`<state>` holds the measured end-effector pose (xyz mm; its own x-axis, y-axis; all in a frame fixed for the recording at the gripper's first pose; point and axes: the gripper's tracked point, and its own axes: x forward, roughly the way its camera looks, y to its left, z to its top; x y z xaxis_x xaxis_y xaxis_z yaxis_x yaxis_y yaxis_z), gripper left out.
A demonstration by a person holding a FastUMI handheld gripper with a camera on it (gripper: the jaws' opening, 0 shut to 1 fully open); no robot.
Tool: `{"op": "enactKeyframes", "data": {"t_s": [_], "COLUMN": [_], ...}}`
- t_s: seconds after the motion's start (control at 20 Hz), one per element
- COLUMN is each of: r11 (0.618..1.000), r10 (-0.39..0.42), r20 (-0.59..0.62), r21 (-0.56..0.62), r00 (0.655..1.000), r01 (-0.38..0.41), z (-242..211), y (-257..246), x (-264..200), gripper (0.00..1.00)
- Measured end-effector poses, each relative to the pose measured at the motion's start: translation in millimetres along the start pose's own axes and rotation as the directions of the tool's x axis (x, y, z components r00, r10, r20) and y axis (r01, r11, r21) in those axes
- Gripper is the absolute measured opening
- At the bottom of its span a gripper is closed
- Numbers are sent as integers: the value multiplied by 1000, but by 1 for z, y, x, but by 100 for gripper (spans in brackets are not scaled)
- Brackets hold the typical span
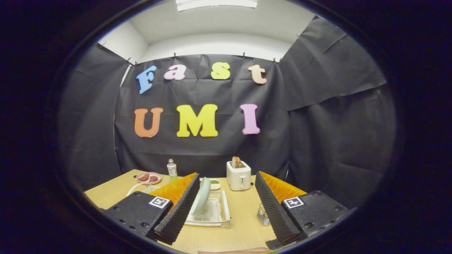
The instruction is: Take the plate from the dish rack, then take the spoon from the basket and place it into the plate.
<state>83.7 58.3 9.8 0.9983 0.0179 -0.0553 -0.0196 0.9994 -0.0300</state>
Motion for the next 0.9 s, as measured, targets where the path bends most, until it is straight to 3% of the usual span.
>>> {"op": "enactKeyframes", "data": {"t_s": [0.25,0.35,0.45,0.55,0.7,0.8,0.9], "r11": [999,997,995,991,984,983,978], "r10": [37,80,71,58,15,-39,-76], "r20": [-183,-259,-334,-415,-574,-627,-675], "r21": [-18,-1,-43,-85,-136,-162,-194], "r00": [982,962,940,908,819,778,734], "r01": [-41,-83,-90,-102,-113,-81,-78], "z": [-11,-17,-24,-33,-51,-56,-62], "y": [30,51,61,70,76,71,73], "x": [67,89,114,136,164,178,185], "gripper": [100,100,100,100,95,94,85]}}
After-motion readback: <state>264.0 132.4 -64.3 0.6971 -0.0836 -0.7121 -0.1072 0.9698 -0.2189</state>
